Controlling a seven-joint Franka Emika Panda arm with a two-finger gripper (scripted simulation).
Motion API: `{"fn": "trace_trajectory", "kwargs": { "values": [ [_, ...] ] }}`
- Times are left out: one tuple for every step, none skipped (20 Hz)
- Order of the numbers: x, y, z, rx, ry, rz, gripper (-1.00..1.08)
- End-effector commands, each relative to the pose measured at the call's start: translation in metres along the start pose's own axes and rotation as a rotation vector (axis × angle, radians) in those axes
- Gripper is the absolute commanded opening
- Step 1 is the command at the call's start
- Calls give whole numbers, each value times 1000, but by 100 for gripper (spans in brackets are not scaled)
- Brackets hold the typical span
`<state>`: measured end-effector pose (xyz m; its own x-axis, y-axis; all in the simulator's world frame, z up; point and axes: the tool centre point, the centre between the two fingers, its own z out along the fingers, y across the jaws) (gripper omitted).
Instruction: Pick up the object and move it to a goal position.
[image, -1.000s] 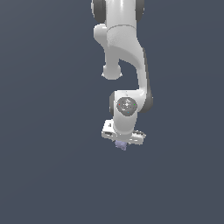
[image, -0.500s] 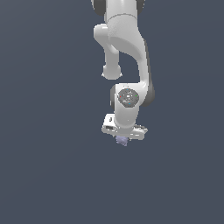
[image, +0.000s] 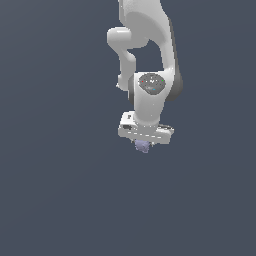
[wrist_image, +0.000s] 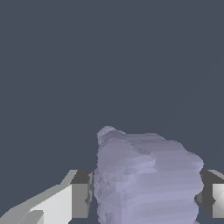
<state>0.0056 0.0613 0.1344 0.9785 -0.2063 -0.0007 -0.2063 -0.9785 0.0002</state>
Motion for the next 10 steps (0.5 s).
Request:
{"fn": "trace_trajectory", "kwargs": {
  "values": [
    [-11, -1, -22, 0, 1, 0, -100],
    [-15, -1, -30, 0, 1, 0, -100],
    [-20, -1, -39, 0, 1, 0, -100],
    [-24, -1, -48, 0, 1, 0, -100],
    [-29, -2, -57, 0, 1, 0, -100],
    [-33, -2, -66, 0, 1, 0, -100],
    [-38, -2, -75, 0, 1, 0, -100],
    [-43, -2, -84, 0, 1, 0, -100],
    [-47, -3, -94, 0, 1, 0, -100],
    [-52, -3, -103, 0, 1, 0, -100]
  ]
}}
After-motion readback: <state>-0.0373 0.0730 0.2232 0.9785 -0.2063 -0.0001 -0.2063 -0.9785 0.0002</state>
